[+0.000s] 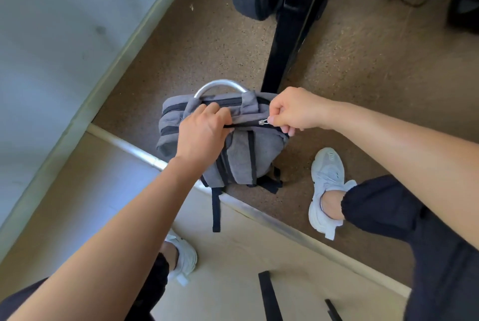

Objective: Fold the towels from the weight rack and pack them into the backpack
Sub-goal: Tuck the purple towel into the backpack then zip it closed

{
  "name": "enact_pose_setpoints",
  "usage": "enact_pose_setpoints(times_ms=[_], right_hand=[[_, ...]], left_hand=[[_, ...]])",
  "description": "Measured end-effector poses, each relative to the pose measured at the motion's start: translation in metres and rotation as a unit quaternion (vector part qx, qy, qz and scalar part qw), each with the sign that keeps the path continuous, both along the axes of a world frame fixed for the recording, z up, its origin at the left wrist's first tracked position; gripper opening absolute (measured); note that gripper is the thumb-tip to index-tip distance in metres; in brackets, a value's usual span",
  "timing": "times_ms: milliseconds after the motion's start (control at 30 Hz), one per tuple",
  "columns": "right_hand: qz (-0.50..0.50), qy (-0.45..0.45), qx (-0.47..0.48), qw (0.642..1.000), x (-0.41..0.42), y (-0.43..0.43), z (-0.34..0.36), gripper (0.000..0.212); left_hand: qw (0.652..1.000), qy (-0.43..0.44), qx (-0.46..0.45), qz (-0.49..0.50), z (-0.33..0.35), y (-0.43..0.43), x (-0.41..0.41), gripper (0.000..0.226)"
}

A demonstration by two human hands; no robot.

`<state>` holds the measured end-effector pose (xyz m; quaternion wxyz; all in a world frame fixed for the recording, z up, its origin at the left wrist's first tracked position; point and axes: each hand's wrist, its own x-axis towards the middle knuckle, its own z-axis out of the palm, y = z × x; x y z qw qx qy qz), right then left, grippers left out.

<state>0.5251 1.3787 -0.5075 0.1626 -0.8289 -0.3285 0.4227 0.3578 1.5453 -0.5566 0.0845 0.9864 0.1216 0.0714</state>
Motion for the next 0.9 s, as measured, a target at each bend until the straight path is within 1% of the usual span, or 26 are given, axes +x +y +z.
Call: enact_pose_setpoints(times_ms=[100,267,367,467,533,600,633,733,800,833,900], right_hand=[[-0.032,0.003,-0.034,0.999,0.017,-0.019,-0.008,0.021],[-0.108,0.030,-0.088,0.990,0.022,-0.046,-0.049,0.021],[-0.165,0.067,-0.110,0.978,0.013,-0.048,-0.078,0.026],[-0.228,0.107,-0.135,0.958,0.003,-0.050,-0.112,0.026],[-0.268,0.120,-0.136,0.946,-0.008,-0.052,-0.133,0.036],[-0.310,0.129,-0.123,0.934,-0.019,-0.051,-0.150,0.040],[-0.328,0.128,-0.117,0.929,-0.023,-0.049,-0.156,0.040],[-0.370,0.133,-0.107,0.913,-0.025,-0.046,-0.164,0.031],[-0.379,0.125,-0.109,0.911,-0.026,-0.047,-0.162,0.028],[-0.379,0.115,-0.105,0.912,-0.028,-0.049,-0.160,0.030],[-0.377,0.105,-0.083,0.916,-0.034,-0.053,-0.156,0.042]], left_hand=[[1.000,-0.006,-0.012,0.024,0.000,0.005,-0.001,0.016],[0.999,-0.002,-0.020,0.033,0.000,0.003,-0.002,0.012],[0.999,-0.001,-0.027,0.034,0.001,0.003,-0.004,0.012],[0.999,-0.002,-0.034,0.036,0.003,0.003,-0.007,0.011],[0.999,-0.003,-0.033,0.032,0.003,0.002,-0.007,0.011],[0.999,0.000,-0.030,0.031,0.003,0.001,-0.009,0.011],[0.999,-0.001,-0.030,0.032,0.002,0.000,-0.009,0.011],[0.999,-0.006,-0.037,0.036,0.000,0.000,-0.007,0.012],[0.999,-0.006,-0.041,0.033,-0.002,0.001,-0.006,0.013],[0.999,-0.006,-0.043,0.031,-0.001,0.002,-0.005,0.013],[0.999,-0.005,-0.042,0.020,0.000,0.004,-0.004,0.013]])
